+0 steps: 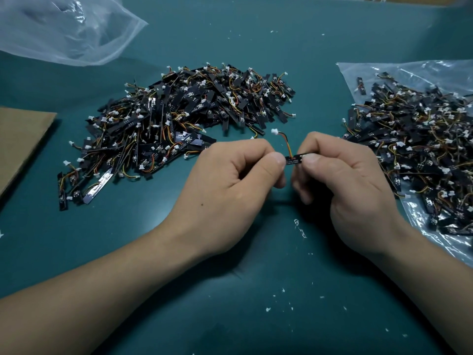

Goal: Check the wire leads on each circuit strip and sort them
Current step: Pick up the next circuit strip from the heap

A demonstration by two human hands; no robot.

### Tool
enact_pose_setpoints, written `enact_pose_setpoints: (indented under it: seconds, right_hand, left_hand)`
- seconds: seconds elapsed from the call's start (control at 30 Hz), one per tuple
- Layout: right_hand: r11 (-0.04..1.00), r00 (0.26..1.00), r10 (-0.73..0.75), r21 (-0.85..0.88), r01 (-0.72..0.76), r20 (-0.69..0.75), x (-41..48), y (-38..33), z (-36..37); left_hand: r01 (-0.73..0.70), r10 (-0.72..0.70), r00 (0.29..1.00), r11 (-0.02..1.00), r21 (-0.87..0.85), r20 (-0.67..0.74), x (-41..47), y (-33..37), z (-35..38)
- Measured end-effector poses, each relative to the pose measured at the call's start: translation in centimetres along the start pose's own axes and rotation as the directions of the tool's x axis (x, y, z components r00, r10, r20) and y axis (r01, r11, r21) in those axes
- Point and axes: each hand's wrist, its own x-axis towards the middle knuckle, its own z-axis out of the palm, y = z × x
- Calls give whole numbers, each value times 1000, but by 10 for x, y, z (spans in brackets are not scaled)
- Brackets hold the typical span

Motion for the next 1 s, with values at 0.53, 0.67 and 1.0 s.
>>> enact_pose_setpoints:
  seconds: [0.53,0.67,1.0]
  right_hand:
    - [975,994,-51,-211,71,97,-6,-6,2]
    - [988,994,-20,-151,36,104,-4,-6,-1]
    - [989,992,11,-151,8,124,-4,-9,1]
  left_hand:
    - [25,-22,989,999,-20,148,-4,5,-16]
    - [45,-51,979,998,34,199,2,4,-18]
    - [-58,28,978,988,140,208,0,0,-20]
